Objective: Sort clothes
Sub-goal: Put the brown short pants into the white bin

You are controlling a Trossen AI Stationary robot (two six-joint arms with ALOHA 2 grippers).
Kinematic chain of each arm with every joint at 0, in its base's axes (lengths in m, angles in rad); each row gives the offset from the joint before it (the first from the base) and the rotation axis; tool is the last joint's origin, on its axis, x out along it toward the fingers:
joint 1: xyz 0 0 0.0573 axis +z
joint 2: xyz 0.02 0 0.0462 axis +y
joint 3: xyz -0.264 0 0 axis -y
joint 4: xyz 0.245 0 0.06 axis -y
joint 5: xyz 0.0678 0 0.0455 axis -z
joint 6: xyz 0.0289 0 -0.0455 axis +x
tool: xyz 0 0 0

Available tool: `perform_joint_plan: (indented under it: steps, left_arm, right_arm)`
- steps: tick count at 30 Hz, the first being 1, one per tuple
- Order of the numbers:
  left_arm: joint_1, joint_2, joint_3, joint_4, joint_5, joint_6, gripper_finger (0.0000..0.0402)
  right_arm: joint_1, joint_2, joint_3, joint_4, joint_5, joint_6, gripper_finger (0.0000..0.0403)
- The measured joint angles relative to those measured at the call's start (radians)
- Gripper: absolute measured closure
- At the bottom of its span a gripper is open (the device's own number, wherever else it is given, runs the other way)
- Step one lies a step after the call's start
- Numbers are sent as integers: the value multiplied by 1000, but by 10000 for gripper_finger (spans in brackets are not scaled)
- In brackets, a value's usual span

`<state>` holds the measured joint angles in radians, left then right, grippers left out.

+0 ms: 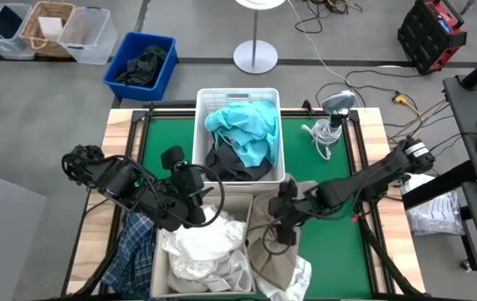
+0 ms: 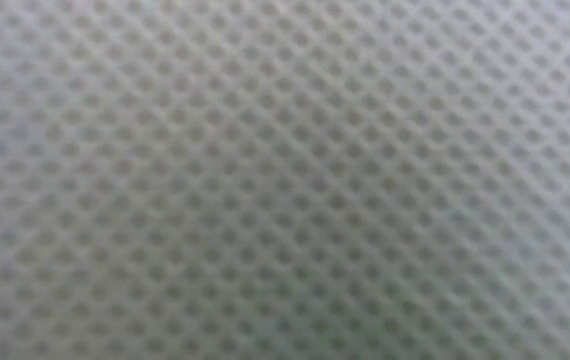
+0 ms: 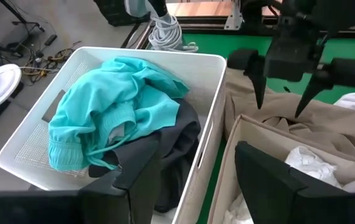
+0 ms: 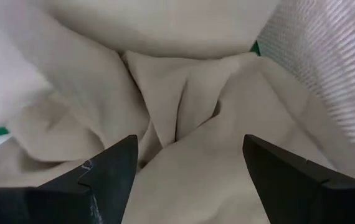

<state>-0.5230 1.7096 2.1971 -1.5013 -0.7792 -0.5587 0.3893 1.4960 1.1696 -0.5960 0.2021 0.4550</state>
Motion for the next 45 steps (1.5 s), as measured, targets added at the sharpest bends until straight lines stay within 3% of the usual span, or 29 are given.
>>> perform_joint_plan:
  steps: [10,14,19,25,31,39,45]
  left_arm:
    - [0,2,-15,67,-25,65,216]
    - [0,2,-15,109,-27,108,216]
    - [1,2,-15,130,-46,132,216]
    - [1,2,-15,131,-102,132,216]
    - [1,2,-15,137,-101,154,216]
    - [0,-15,-16,232,-65,293,216]
    - [1,-52,-16,382,85,449,216]
  right_arm:
    - [-17,0,-201,237,8,121,156]
    - [-22,0,-240,245,29,124,227]
    - [-22,0,-259,244,35,115,369]
    - [-16,-12,-243,228,36,110,389]
    - [11,-68,-124,124,68,46,391]
    - [81,-137,207,-206,161,-114,392]
    - [118,-178,415,-263,217,-323,393]
